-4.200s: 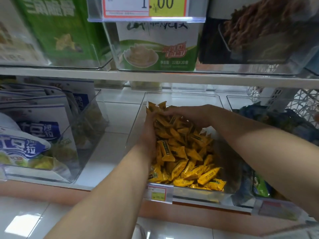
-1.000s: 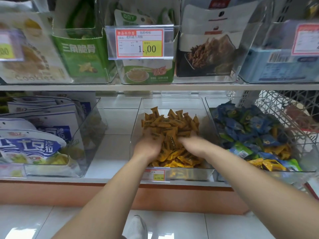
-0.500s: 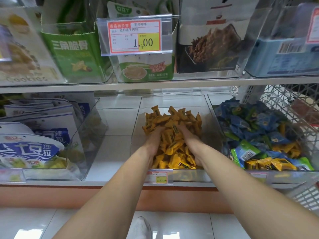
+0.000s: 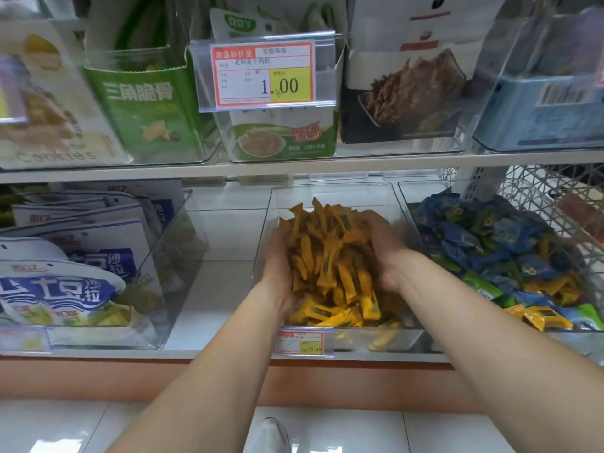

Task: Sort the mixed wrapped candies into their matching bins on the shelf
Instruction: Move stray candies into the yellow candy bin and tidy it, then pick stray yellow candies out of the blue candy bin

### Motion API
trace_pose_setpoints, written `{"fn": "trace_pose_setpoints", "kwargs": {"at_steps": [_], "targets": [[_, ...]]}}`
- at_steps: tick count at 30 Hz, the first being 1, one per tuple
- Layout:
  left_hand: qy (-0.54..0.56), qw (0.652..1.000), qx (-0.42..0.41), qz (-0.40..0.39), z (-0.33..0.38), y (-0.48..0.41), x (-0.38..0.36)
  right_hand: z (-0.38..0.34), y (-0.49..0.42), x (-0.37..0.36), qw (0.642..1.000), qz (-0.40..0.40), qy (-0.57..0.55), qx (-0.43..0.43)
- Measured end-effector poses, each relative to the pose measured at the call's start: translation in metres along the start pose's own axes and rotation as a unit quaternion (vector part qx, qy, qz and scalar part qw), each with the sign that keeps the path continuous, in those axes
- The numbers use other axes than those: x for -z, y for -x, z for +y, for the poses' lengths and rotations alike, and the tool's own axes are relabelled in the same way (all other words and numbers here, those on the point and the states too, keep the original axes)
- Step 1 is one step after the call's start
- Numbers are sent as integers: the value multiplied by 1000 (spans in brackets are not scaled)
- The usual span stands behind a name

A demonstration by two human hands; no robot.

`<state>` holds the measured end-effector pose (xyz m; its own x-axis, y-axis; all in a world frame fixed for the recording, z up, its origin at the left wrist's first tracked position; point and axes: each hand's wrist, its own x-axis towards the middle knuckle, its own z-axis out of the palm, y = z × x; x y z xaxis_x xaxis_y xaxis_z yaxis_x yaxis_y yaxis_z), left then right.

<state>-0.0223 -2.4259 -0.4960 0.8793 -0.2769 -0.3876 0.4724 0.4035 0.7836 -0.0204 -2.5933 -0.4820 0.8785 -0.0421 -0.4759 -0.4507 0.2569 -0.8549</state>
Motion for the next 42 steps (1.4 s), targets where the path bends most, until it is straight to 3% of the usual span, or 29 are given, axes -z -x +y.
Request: {"fn": "trace_pose_setpoints", "kwargs": {"at_steps": [3, 6, 9, 11, 14, 16, 20, 24, 28, 31, 34, 37, 42], "targets": [[-16, 999, -33, 32, 2, 1, 0, -15, 6, 3, 998, 8, 70, -2], [-120, 983, -76, 115, 2, 0, -1, -32, 8, 7, 978, 41, 202, 32], [-253, 940, -150, 173, -6, -13, 1, -38, 0, 5, 913, 81, 385, 107], [-318, 919, -155, 172, -9, -17, 2, -32, -5, 4, 871, 55, 475, 111], [-364, 906, -130, 174, -10, -24, 0, -18, -13, 6, 878, -5, 472, 75], [-323, 931, -88, 147, -11, -26, 0, -12, -18, 5, 875, -12, 478, 73], [-191, 978, -14, 87, -13, -22, 1, -7, -21, -6, 928, -5, 371, 43], [-132, 989, -16, 62, -14, -21, 0, -5, -22, -7, 954, -17, 293, 60], [-84, 996, -18, -11, -5, -19, 5, -19, -7, -6, 971, 12, 231, 58], [-146, 987, -64, 15, 5, -8, -7, -36, 20, -7, 948, 0, 308, 79], [-291, 946, -128, 63, 6, 7, -20, -50, 56, 5, 901, 21, 399, 170], [-469, 855, -209, 74, 2, 27, -24, -53, 92, 45, 881, 40, 395, 256], [-544, 780, -306, 41, -8, 63, -69, -39, 134, 147, 838, 139, 431, 305]]}}
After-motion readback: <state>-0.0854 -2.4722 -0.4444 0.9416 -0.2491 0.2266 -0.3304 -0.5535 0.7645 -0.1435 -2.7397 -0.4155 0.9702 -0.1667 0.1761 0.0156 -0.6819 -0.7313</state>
